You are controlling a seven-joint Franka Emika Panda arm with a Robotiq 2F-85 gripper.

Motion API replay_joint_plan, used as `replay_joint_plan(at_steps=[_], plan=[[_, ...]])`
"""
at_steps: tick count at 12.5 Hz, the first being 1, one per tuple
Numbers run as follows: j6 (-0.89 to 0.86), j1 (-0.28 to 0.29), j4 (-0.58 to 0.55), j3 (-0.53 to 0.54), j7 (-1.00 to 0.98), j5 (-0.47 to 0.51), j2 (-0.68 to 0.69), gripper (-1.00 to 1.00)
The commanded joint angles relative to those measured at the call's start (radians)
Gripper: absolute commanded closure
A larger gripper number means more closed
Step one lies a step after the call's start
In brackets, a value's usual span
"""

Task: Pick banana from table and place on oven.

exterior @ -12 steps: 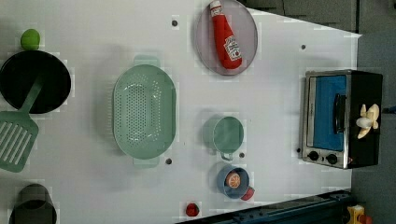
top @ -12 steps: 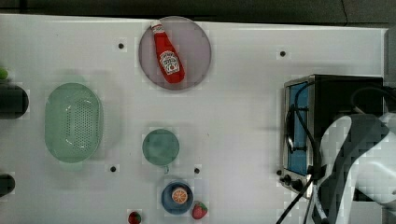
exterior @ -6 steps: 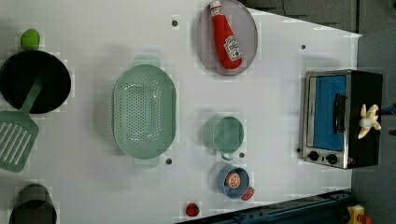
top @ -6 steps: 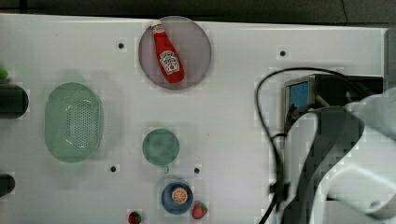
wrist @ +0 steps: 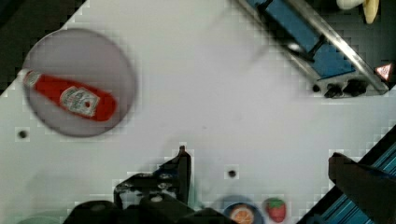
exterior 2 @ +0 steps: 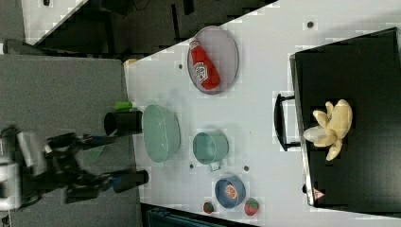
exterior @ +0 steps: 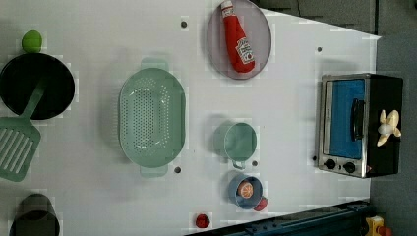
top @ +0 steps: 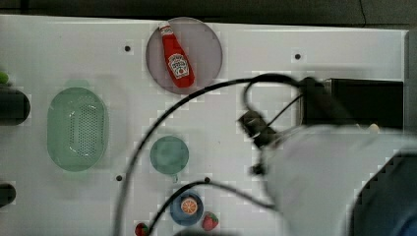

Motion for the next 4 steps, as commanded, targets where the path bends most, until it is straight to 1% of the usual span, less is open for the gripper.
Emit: replay_joint_plan(at_steps=[1, 4], plan=[[-0.036, 0.021, -0.032, 0.027, 0.180, 0.006, 0.008, -1.00], [-0.035, 0.020, -0.034, 0.014, 0.180, 0.006, -0.001, -1.00]])
